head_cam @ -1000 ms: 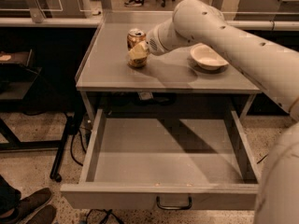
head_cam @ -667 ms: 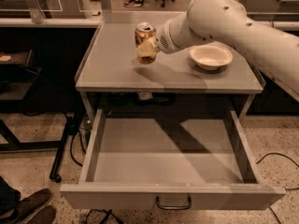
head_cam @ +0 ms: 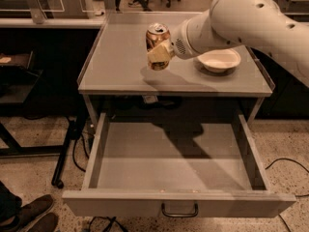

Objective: Place orange can into top drawer

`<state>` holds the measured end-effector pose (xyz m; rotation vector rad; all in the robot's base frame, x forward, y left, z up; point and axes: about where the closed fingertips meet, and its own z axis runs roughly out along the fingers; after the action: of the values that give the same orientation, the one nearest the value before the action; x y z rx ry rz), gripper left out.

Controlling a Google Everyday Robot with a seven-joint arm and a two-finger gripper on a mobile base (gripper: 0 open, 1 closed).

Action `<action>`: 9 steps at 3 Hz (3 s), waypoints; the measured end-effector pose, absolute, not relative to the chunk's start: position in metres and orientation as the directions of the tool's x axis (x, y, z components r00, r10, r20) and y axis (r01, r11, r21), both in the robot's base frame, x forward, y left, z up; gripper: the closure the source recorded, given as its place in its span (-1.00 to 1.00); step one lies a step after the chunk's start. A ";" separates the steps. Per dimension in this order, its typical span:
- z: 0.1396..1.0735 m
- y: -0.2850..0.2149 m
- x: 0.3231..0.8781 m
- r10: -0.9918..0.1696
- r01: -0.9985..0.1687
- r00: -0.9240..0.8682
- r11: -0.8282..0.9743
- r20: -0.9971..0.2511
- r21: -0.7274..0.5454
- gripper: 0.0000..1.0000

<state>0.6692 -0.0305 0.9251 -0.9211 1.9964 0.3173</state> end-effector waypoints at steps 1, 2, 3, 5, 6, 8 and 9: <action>0.925 -0.045 0.623 -0.495 -0.706 -0.389 0.702 -0.777 -0.094 1.00; 0.923 -0.052 0.562 -0.507 -0.698 -0.459 0.714 -0.730 -0.057 1.00; 0.923 -0.051 0.563 -0.506 -0.698 -0.458 0.714 -0.731 -0.057 1.00; 0.889 -0.044 0.493 -0.457 -0.678 -0.557 0.733 -0.693 0.061 1.00; 0.853 -0.040 0.453 -0.421 -0.649 -0.632 0.747 -0.651 0.147 1.00; 0.841 -0.037 0.445 -0.407 -0.641 -0.649 0.747 -0.643 0.175 1.00; 0.792 -0.028 0.438 -0.374 -0.600 -0.697 0.771 -0.612 0.212 1.00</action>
Offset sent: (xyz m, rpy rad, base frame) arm -0.1786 -0.0333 -0.0094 -0.0679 0.2563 -0.0733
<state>0.4381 -0.0277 0.7919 -0.7267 2.4098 0.5430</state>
